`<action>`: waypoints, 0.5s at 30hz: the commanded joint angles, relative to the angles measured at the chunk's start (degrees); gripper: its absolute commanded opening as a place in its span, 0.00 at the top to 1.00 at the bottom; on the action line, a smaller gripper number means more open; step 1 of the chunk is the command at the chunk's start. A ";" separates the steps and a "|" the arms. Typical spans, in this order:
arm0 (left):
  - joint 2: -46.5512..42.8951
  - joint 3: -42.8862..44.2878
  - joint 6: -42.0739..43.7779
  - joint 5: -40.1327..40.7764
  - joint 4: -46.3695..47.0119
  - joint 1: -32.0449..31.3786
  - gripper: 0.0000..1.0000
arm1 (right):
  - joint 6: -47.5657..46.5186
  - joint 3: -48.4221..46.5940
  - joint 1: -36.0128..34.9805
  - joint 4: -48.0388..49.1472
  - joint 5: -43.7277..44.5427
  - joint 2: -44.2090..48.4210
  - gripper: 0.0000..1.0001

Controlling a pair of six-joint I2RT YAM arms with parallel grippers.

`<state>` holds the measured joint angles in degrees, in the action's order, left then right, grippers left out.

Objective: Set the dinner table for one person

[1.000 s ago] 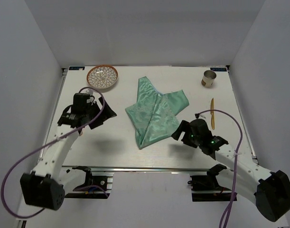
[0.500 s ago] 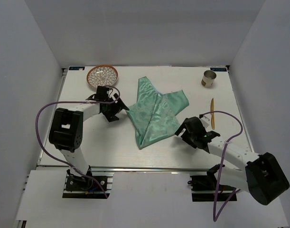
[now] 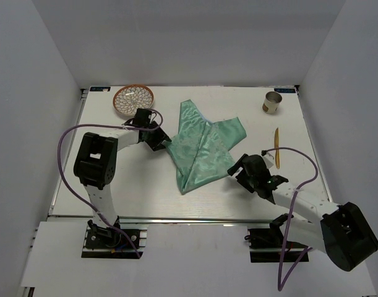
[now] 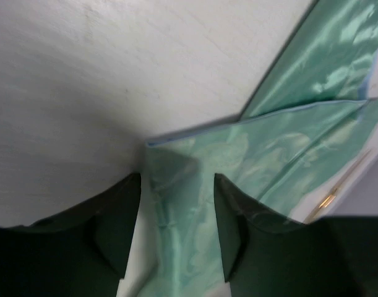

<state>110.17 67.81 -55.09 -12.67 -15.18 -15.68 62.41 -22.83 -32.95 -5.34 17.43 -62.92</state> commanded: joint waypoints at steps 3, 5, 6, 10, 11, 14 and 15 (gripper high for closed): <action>3.47 0.47 -1.25 5.02 -3.63 -1.10 0.58 | 0.25 3.76 0.25 0.07 -0.82 2.62 0.15; 4.08 1.18 -1.42 4.67 -3.80 -1.10 0.68 | -0.18 3.85 0.34 -0.02 -0.91 3.58 0.16; 4.52 1.18 -1.42 4.67 -3.80 -1.10 0.71 | -0.36 3.76 0.34 -0.28 -0.82 3.68 0.16; 3.91 1.36 -1.34 4.23 -4.51 -1.10 1.00 | -1.24 3.32 0.60 1.12 -2.22 2.19 0.16; 3.65 1.10 -0.99 3.53 -3.81 -1.10 1.00 | -0.46 2.45 0.69 1.21 -2.57 -0.25 0.18; 2.77 0.48 -0.63 2.30 -3.45 -1.63 1.00 | 4.88 -0.62 0.69 -2.99 -0.66 -6.31 0.25; 2.60 0.22 -0.63 2.30 -3.37 -1.63 1.00 | 6.39 -0.90 0.52 -2.83 -0.30 -7.56 0.26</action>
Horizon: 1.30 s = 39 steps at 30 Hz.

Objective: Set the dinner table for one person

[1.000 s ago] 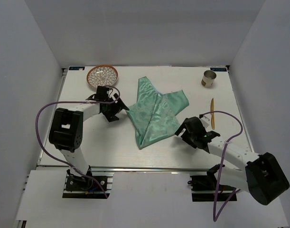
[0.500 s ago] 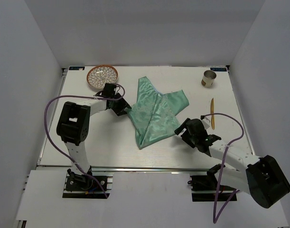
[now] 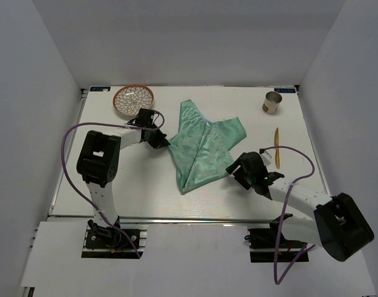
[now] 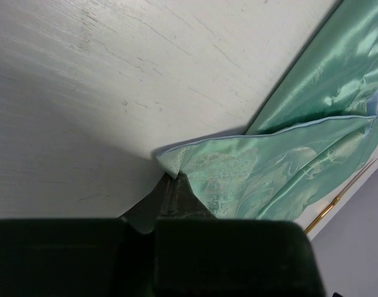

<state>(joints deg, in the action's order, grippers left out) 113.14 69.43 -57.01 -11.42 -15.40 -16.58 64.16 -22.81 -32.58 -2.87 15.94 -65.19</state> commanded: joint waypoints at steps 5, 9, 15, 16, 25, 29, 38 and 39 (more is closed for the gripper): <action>-2.22 -3.51 1.29 1.31 -2.71 -1.88 1.00 | 7.11 -1.09 0.32 1.30 0.93 -12.14 0.38; -2.14 -4.12 1.55 0.96 -2.80 -1.88 1.00 | 8.52 -8.03 0.41 -4.59 1.81 -21.97 0.55; -2.14 -3.69 2.52 1.66 -4.20 -1.88 1.00 | 10.81 -8.05 0.41 -5.39 0.84 -24.82 1.00; -2.48 -3.51 2.70 2.01 -4.81 -1.88 1.00 | 10.81 -7.69 0.32 -5.47 0.93 -24.46 1.00; -9.86 2.37 5.07 8.33 -10.52 -2.41 1.00 | 5.90 -11.82 0.32 -13.38 5.85 -11.55 1.00; -14.69 6.24 4.90 16.06 -18.51 -1.62 1.00 | 4.05 -13.75 0.94 -21.28 10.06 -1.39 1.00; -40.61 17.85 2.96 35.50 -40.24 -1.09 1.00 | -7.98 -26.94 3.66 -43.26 16.84 31.42 1.00; -43.07 17.93 2.87 35.07 -41.11 -1.09 1.00 | -9.65 -31.20 3.66 -44.49 15.88 32.83 1.00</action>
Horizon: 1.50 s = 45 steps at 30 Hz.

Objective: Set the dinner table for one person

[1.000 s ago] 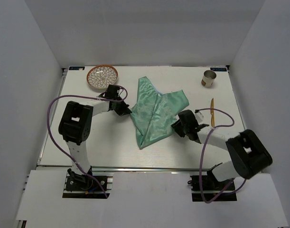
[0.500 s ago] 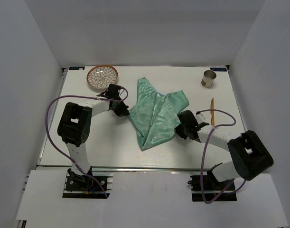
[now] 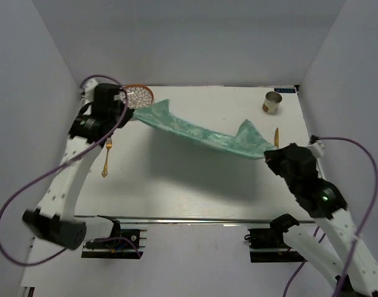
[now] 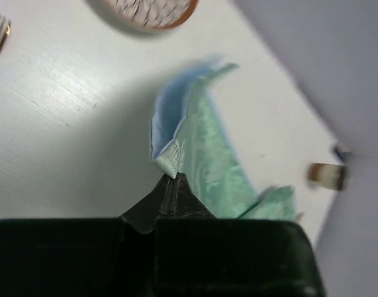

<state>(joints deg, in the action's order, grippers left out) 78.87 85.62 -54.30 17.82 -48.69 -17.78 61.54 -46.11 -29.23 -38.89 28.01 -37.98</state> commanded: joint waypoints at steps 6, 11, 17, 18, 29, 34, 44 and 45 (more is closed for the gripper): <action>-19.98 2.18 1.04 -2.52 -7.30 -0.41 1.00 | -15.12 -25.75 0.14 -13.93 -6.28 3.62 1.00; -14.21 3.85 1.22 -8.75 -4.06 0.28 1.00 | -20.40 -35.79 0.14 -12.87 -5.34 -4.81 1.00; 0.46 16.64 1.92 -15.54 -3.69 0.29 1.00 | -26.20 -49.41 0.32 -11.12 -0.86 -18.87 1.00; 2.23 19.03 2.70 -15.63 -3.70 0.81 1.00 | -27.08 -51.61 0.49 -11.46 -0.24 -21.06 1.00; 18.60 39.80 4.12 -32.75 7.80 8.72 1.00 | -35.51 -74.10 8.66 -3.73 -9.80 -43.05 1.00; 13.80 29.99 5.52 -38.04 16.84 10.75 1.00 | -39.21 -70.20 11.83 -0.31 -16.31 -42.80 1.00; -17.14 -29.24 7.46 -35.14 37.50 9.69 1.00 | -28.79 -5.93 13.50 17.09 -22.92 -11.28 1.00; -20.13 -33.98 6.76 -35.83 38.57 9.69 1.00 | -27.28 -1.40 13.50 17.97 -22.83 -8.28 1.00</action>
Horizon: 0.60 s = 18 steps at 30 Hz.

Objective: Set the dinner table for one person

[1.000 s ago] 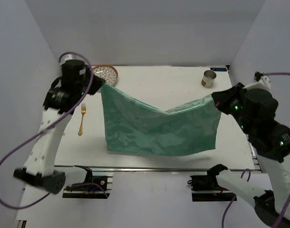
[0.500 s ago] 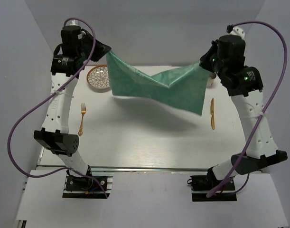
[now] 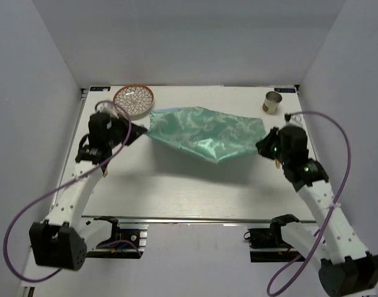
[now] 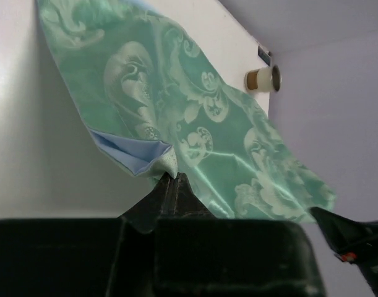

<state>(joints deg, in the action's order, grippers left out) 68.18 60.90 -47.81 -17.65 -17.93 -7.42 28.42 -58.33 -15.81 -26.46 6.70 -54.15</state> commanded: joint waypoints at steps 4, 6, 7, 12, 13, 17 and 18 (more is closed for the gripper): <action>-24.21 -25.09 0.17 -1.24 1.08 -0.67 0.74 | 9.45 24.30 0.08 2.15 -2.23 24.13 0.27; -33.17 -28.11 1.14 -1.86 -4.98 -0.67 0.02 | 9.28 26.24 -0.09 -0.42 -1.26 27.50 0.11; -35.99 -28.99 2.19 -1.78 -7.96 -0.67 0.02 | 9.11 26.33 0.08 -1.83 0.23 29.69 0.11; -43.14 -24.70 4.57 4.29 -18.80 -0.67 0.02 | 5.51 23.97 0.08 -2.55 -2.12 21.50 0.11; -41.57 -24.00 4.66 4.38 -18.54 -0.67 0.02 | 4.98 23.70 0.08 -1.59 -3.17 19.02 0.11; -27.00 -19.70 4.75 4.03 -14.86 -0.67 0.02 | 3.04 19.32 -0.45 1.93 -5.29 2.24 0.11; -19.31 -18.64 4.57 4.98 -14.68 -0.67 0.02 | 2.43 18.08 -0.45 2.02 -5.38 -1.19 0.11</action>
<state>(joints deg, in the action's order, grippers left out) 36.73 40.01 -44.27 -14.74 -32.53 -8.01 33.58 -36.42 -15.88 -27.75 3.20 -47.77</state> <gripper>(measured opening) 0.976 0.891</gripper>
